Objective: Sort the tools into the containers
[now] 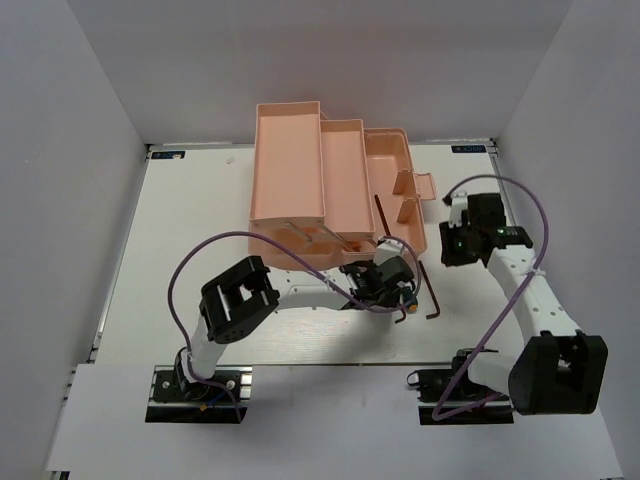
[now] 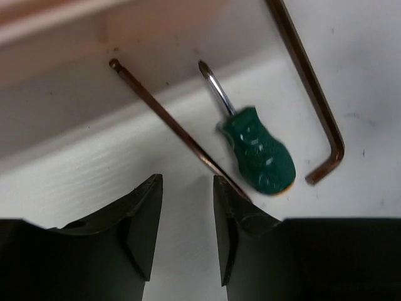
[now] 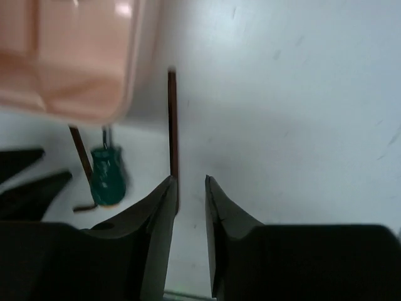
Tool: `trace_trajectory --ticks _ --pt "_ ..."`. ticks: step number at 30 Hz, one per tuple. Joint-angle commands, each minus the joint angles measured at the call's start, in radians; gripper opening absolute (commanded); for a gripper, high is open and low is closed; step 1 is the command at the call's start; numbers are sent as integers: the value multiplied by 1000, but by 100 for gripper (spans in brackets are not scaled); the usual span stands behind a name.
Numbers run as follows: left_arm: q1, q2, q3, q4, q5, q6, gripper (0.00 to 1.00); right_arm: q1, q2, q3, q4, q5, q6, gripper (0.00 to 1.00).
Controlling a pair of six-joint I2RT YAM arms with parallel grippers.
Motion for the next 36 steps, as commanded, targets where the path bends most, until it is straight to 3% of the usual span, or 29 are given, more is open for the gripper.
trace_trajectory --ticks 1,13,26,33,36 --pt "6 26 99 -96 -98 -75 48 -25 -23 -87 -28 -54 -32 30" --pt "15 206 342 -300 -129 -117 48 -65 -38 -168 10 -177 -4 28" --pt "6 269 351 -441 -138 -145 40 -137 -40 -175 -2 -243 -11 34" --pt "-3 209 106 -385 -79 -169 33 -167 -40 -173 -19 -278 -11 34" --pt "-3 197 73 -375 -69 -178 33 -173 -37 -173 -21 -289 -8 34"
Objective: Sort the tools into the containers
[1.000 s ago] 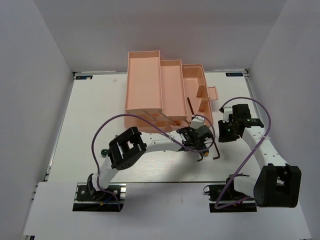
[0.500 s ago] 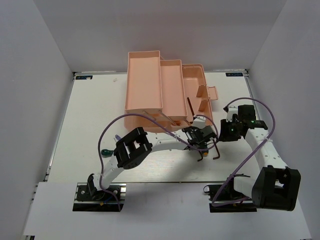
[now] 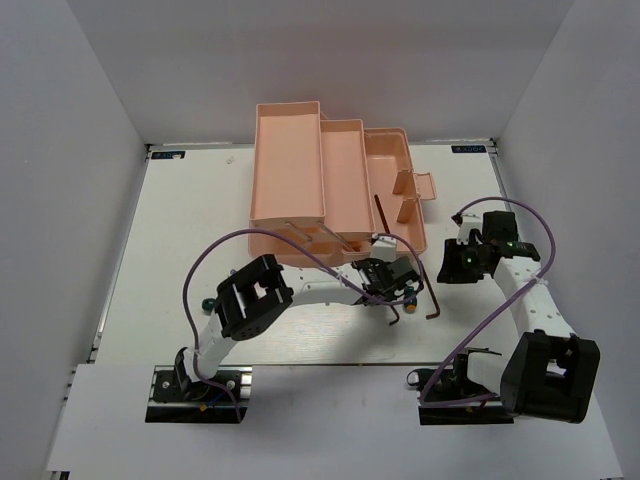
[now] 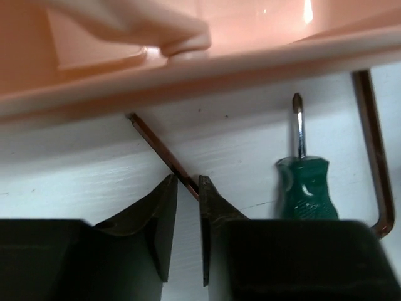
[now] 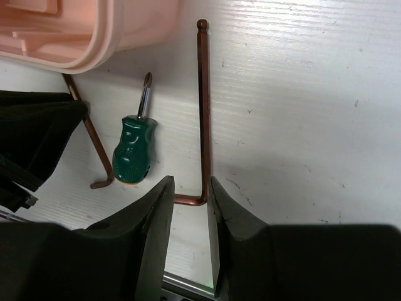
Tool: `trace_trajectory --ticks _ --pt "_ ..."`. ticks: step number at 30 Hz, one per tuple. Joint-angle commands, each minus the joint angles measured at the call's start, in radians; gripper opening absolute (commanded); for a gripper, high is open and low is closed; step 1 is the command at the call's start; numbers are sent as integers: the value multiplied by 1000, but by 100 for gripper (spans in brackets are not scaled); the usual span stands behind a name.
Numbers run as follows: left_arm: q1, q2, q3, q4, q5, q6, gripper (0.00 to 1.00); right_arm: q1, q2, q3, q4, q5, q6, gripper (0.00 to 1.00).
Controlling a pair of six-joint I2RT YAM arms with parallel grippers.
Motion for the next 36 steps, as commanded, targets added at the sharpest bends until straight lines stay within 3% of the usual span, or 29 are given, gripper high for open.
trace_trajectory --ticks 1,7,13,18,30,36 --pt "-7 65 -110 -159 82 -16 30 -14 -11 2 -13 -44 0 34" --pt "-26 42 -203 -179 82 -25 29 -26 -17 -5 -23 -59 -1 34" --pt "-35 -1 -300 -170 93 -34 39 -35 -11 -2 -21 -75 -1 34" --pt "-53 -23 -300 -197 102 -34 45 -38 -6 -4 -26 -82 -3 36" --pt "-102 33 -208 -188 197 -34 45 -51 -16 -2 -24 -93 2 36" --pt "-102 42 -242 -177 207 -34 26 -60 -22 -2 -26 -107 2 36"
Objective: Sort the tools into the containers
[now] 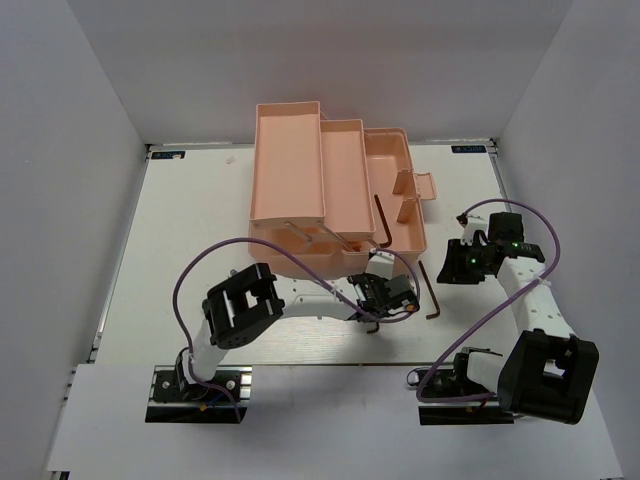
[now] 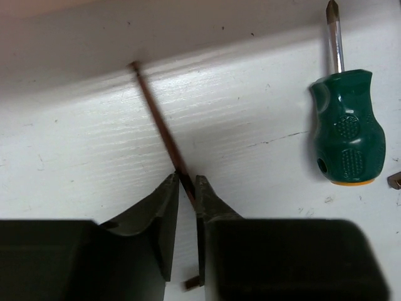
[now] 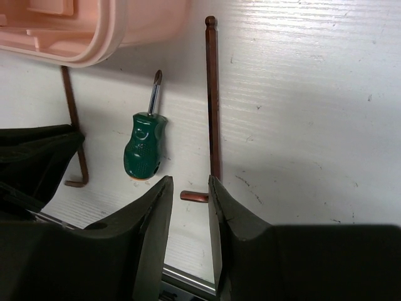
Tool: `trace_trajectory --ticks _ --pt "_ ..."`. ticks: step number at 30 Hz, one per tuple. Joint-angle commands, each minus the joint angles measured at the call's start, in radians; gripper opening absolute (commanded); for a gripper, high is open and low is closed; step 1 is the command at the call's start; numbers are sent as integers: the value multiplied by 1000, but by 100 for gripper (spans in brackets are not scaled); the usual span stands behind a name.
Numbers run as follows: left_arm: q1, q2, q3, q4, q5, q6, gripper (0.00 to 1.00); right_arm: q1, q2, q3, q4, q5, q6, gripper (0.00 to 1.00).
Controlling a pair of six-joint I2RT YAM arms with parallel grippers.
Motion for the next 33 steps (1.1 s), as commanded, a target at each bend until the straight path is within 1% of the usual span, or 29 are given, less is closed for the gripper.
trace_trajectory --ticks 1,3,4,6,8,9,11,12,13,14,15,18,20,22,25,30,33 --pt "-29 122 -111 -137 230 -25 24 -9 -20 -5 -5 -29 2 36" --pt "-29 122 -112 -136 230 -25 20 -12 -22 -4 -8 -32 0 36" --pt "-29 122 -121 -136 230 -25 20 -15 -19 -4 -8 -35 -3 36" --pt "-29 122 -121 -136 241 -25 15 -16 -17 -4 -10 -38 -4 36" --pt "-29 112 -132 -126 241 -16 11 -18 -19 -4 -14 -41 -6 41" --pt "-29 112 -141 -126 241 -16 9 -18 -19 -2 -14 -49 -11 47" --pt "-29 103 -150 -117 241 -4 6 -21 -12 -1 -20 -50 -14 53" --pt "-29 93 -159 -116 241 8 2 -19 -12 -1 -22 -53 -15 56" --pt "-29 92 -159 -116 241 9 1 -21 -12 -1 -23 -55 -17 61" --pt "-29 83 -168 -116 241 19 0 -22 -9 1 -22 -56 -17 61" --pt "-29 73 -168 -116 241 28 0 -24 -6 2 -22 -59 -20 66" --pt "-38 60 -158 -136 218 50 0 -22 -3 4 -27 -62 -26 69" --pt "-49 27 -145 -149 190 61 0 -22 1 8 -34 -65 -38 87" --pt "-61 13 -106 -184 169 73 0 -21 3 8 -43 -69 -55 91" --pt "-70 -25 -72 -215 130 84 0 -22 -3 7 -40 -67 -58 91" --pt "-71 -56 -38 -250 100 84 0 -21 4 5 -37 -66 -58 91" --pt "-80 -101 -26 -264 89 93 0 -21 3 5 -36 -62 -58 91"
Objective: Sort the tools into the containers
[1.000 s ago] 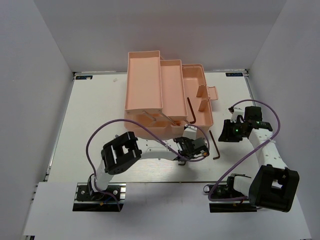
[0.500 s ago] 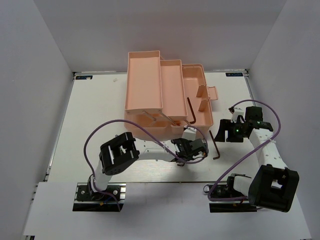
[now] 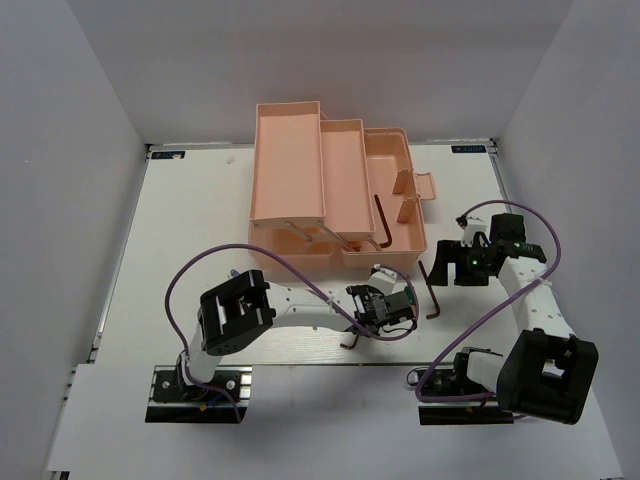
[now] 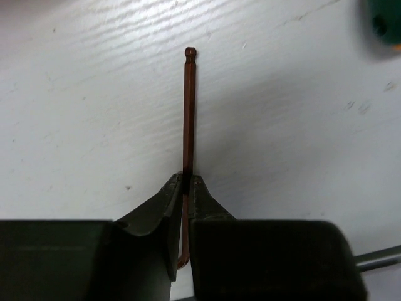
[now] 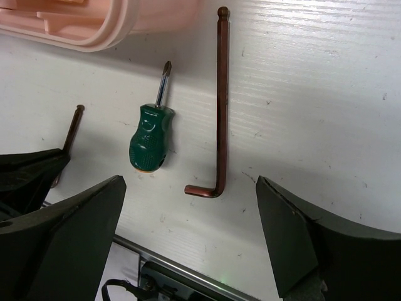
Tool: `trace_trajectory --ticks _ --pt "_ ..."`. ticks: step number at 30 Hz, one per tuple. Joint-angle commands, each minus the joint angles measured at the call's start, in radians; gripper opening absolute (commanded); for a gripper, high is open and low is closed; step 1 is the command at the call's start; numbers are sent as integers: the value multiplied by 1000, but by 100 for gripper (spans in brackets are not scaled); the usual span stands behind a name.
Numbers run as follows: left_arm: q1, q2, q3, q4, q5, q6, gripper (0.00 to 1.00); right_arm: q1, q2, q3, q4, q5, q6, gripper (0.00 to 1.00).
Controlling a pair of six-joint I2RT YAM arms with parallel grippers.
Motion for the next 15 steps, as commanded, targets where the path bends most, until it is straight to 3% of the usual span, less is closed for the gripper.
trace_trajectory --ticks 1,15 --pt "-15 -46 9 -128 45 30 0 -6 -1 5 -7 -16 -17 91" --pt "-15 -117 88 -146 34 73 0 -9 -4 4 -8 -12 -20 91"
